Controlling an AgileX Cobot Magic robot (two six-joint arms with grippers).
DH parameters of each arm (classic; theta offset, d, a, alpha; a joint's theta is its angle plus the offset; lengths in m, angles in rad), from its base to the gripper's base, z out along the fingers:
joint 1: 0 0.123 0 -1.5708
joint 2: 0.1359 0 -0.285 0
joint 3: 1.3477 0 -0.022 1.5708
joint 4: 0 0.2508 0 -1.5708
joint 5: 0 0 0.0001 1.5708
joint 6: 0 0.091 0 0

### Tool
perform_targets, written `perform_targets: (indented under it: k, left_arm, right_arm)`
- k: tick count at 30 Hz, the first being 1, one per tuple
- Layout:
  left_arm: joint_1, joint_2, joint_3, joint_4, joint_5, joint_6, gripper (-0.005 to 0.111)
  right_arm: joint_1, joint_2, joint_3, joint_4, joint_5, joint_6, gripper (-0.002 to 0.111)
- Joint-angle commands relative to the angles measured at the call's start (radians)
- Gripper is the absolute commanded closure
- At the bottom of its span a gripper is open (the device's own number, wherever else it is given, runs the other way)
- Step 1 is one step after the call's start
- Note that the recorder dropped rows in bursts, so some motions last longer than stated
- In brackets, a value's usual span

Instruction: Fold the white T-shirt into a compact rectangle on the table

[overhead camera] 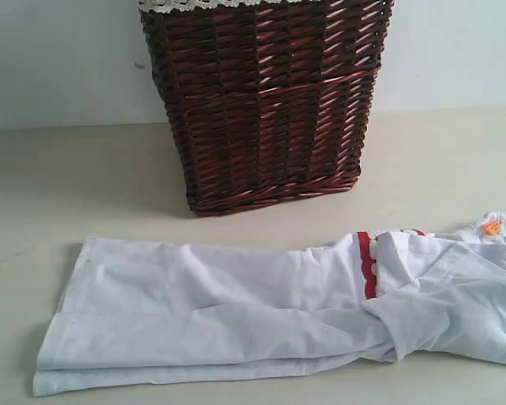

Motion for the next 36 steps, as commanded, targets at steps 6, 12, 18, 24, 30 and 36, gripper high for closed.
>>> perform_targets:
  k: [6, 12, 18, 24, 30, 36]
  left_arm:
    - [-0.002, -0.007, 0.000, -0.001, -0.005, 0.001, 0.096]
    - [-0.002, -0.007, 0.000, -0.001, -0.005, 0.001, 0.096]
    - [-0.002, -0.007, 0.000, -0.001, -0.005, 0.001, 0.096]
    - [-0.002, -0.007, 0.000, -0.001, -0.005, 0.001, 0.096]
    - [-0.002, -0.007, 0.000, -0.001, -0.005, 0.001, 0.096]
    - [-0.002, -0.007, 0.000, -0.001, -0.005, 0.001, 0.096]
  right_arm:
    - [-0.138, 0.001, -0.009, 0.245, 0.058, -0.343, 0.036]
    - [-0.173, 0.048, -0.010, 0.486, -0.004, -0.345, 0.036]
    - [-0.176, 0.076, -0.005, 0.432, 0.027, -0.341, 0.036]
    - [-0.176, 0.091, -0.005, 0.305, 0.029, -0.340, 0.007]
    - [-0.176, 0.090, -0.005, 0.289, 0.031, -0.305, 0.003]
    - [-0.176, 0.094, -0.005, 0.439, -0.024, -0.269, 0.003]
